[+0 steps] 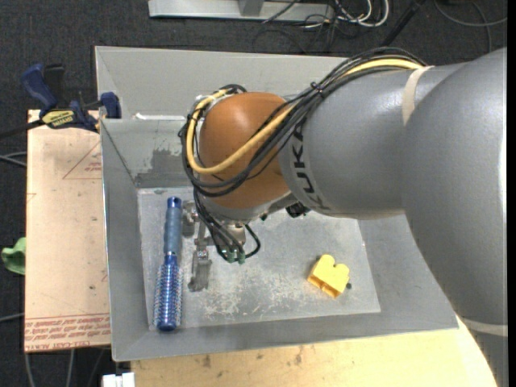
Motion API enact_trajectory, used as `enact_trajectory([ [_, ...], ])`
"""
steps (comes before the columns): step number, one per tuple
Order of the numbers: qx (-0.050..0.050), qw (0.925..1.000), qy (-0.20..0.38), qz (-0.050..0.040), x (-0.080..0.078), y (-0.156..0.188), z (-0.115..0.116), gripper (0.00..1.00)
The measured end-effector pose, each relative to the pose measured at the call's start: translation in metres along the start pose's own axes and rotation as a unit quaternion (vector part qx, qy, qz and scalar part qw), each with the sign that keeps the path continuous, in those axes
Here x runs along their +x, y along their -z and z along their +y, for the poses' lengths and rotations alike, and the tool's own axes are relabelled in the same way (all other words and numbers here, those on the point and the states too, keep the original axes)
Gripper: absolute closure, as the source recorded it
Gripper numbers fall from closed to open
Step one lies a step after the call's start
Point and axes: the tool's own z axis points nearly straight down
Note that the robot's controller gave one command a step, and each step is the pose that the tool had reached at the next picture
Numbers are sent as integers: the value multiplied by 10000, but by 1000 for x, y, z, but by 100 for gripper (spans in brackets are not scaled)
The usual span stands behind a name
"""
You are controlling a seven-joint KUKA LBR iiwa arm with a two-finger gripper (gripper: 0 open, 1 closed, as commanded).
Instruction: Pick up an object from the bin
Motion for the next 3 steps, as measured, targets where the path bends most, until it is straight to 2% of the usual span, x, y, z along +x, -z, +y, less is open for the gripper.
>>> enact_trajectory([
  [1,-2,9775,2111,-30,11,-82,21,0],
  [2,2,9779,2092,-31,10,-81,20,100],
  [3,-10,9845,1753,-74,20,36,21,100],
])
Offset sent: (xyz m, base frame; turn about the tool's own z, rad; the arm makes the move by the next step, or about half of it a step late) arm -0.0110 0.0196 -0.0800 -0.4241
